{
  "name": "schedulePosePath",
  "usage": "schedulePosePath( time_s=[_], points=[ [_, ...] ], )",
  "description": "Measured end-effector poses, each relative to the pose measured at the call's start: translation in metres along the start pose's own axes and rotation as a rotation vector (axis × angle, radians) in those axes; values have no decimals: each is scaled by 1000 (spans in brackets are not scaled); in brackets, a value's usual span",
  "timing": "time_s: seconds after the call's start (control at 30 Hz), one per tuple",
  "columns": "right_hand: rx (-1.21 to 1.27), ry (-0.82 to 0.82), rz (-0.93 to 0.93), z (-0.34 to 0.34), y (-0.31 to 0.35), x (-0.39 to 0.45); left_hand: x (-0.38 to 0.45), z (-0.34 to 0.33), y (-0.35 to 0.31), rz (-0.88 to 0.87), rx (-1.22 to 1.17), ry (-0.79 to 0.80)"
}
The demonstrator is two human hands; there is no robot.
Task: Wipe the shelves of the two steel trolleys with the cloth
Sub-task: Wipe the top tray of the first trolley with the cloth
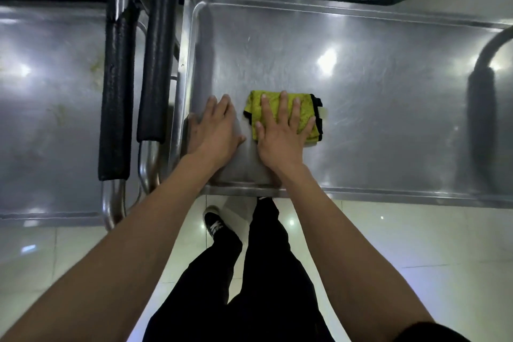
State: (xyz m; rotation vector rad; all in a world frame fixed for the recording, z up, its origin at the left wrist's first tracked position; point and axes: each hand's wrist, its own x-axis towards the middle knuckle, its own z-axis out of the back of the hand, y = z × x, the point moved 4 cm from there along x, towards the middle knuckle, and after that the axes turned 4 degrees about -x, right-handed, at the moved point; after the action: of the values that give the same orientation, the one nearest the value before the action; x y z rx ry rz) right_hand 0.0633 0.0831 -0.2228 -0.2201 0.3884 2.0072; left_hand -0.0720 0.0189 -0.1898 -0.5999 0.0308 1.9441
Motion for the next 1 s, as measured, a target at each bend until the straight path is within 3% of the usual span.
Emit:
schedulePosePath(
  time_s=[0.37, 0.63, 0.87, 1.0],
  points=[
    [-16, 12, 150, 52, 36, 158, 9, -4, 3, 126, -67, 81],
    [-194, -66, 406, 78, -9, 159, 6, -8, 3, 136, -102, 74],
    [-190, -26, 323, 74, 17, 135, -6, -18, -1, 134, -132, 27],
    [-169, 34, 387, 72, 24, 100, -36, -29, -5, 131, -205, -75]
  ],
)
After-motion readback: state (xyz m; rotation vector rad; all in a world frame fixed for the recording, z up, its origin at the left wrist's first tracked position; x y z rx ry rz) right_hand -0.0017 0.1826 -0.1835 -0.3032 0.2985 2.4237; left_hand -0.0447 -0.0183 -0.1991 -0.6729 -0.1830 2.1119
